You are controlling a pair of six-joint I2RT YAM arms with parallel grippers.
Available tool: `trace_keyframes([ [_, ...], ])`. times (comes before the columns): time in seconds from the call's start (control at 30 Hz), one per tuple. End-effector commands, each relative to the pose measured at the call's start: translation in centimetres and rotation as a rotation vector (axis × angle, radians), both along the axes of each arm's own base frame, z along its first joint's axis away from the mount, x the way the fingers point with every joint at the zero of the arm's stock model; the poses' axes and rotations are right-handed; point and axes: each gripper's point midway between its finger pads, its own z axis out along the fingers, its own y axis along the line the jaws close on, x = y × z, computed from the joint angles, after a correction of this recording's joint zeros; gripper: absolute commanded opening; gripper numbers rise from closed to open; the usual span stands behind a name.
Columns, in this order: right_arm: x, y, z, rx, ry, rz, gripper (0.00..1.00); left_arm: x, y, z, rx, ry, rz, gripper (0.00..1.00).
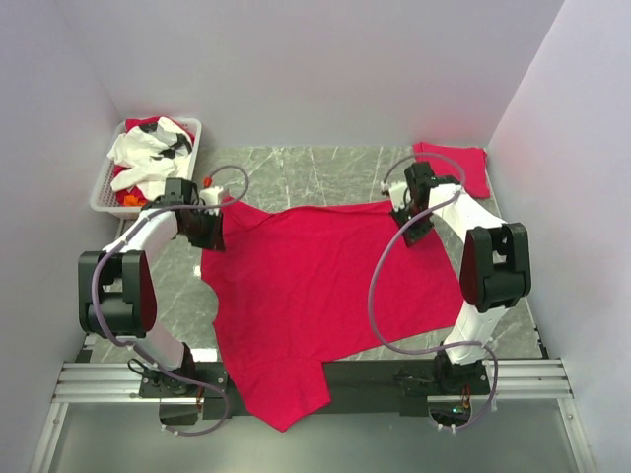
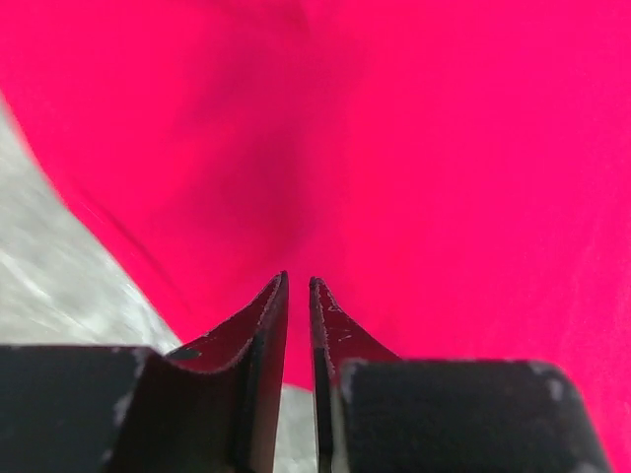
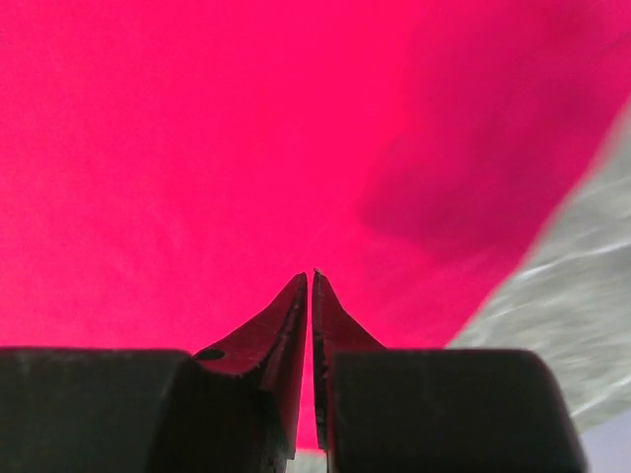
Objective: Fold and stack the t-shirts
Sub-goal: Flatten the tshirt out
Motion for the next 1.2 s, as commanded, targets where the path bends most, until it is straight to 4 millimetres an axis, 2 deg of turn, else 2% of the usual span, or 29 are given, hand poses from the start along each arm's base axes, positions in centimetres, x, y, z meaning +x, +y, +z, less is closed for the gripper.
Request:
trace_keyframes([
  [0.0,-2.2,-0.2,-1.0,-0.013,0.068,0.016,0.12,-1.6,-0.2,-0.5,-0.004,0.034,-0.023,0.2],
  [0.07,-1.5,-0.3,-1.1,-0.011,0.025,-0.009,0.13,-0.6,-0.5,0.0,-0.024,-0.004,-0.013,0.21],
  [0.1,-1.1,-0.2,-1.1,-0.009,0.016,-0.022,0.13,-0.1,-1.7,0.4,-0.042,-0.012,-0.043,0.25],
  [0.2,1.1,0.2,0.1,0.021,-0.032,-0.069,0.18,1.0,-3.3,0.5,-0.085,-0.006,-0.048,0.34],
  [0.23,2.3,0.3,0.6,0.025,-0.061,-0.077,0.2,2.2,-3.8,1.0,-0.096,-0.045,-0.037,0.36],
  [0.33,4.2,0.3,1.2,0.021,-0.103,-0.104,0.23,4.2,-4.3,0.5,-0.055,-0.088,-0.023,0.39],
  [0.37,4.6,0.0,1.2,0.008,-0.108,-0.112,0.24,4.9,-4.5,-0.4,-0.032,-0.08,-0.021,0.39],
  [0.43,5.7,-0.1,1.4,-0.001,-0.127,-0.117,0.26,6.7,-4.9,-0.2,-0.015,-0.102,-0.024,0.4],
  [0.47,6.2,0.0,1.6,-0.006,-0.136,-0.116,0.28,7.0,-5.1,-1.2,-0.004,-0.08,-0.034,0.41],
  [0.5,7.1,-0.3,1.7,-0.019,-0.154,-0.119,0.3,8.2,-5.1,-0.7,0.014,-0.101,-0.034,0.41],
  [0.53,7.6,-0.4,1.9,-0.027,-0.166,-0.122,0.32,8.6,-5.2,-0.9,0.026,-0.102,-0.041,0.41],
  [0.57,8.1,-0.5,2.0,-0.035,-0.175,-0.119,0.33,8.6,-5.4,-1.9,0.034,-0.072,-0.05,0.41],
  [0.6,9.0,-0.4,1.9,-0.037,-0.179,-0.12,0.33,9.4,-5.5,-1.4,0.032,-0.086,-0.052,0.41],
  [0.77,11.2,-0.4,0.6,-0.066,-0.157,-0.101,0.31,10.3,-5.9,-1.4,0.025,-0.08,-0.061,0.4],
  [0.87,11.7,-1.5,-0.7,-0.133,-0.145,-0.111,0.36,10.3,-5.9,-1.2,0.026,-0.08,-0.067,0.4],
  [1.03,11.7,-3.2,-1.5,-0.221,-0.181,-0.107,0.46,9.1,-6.5,-1.5,0.02,-0.061,-0.108,0.4],
  [1.17,11.9,-4.0,-1.3,-0.272,-0.212,-0.1,0.47,7.2,-8.2,-1.5,0.048,-0.077,-0.177,0.4],
])
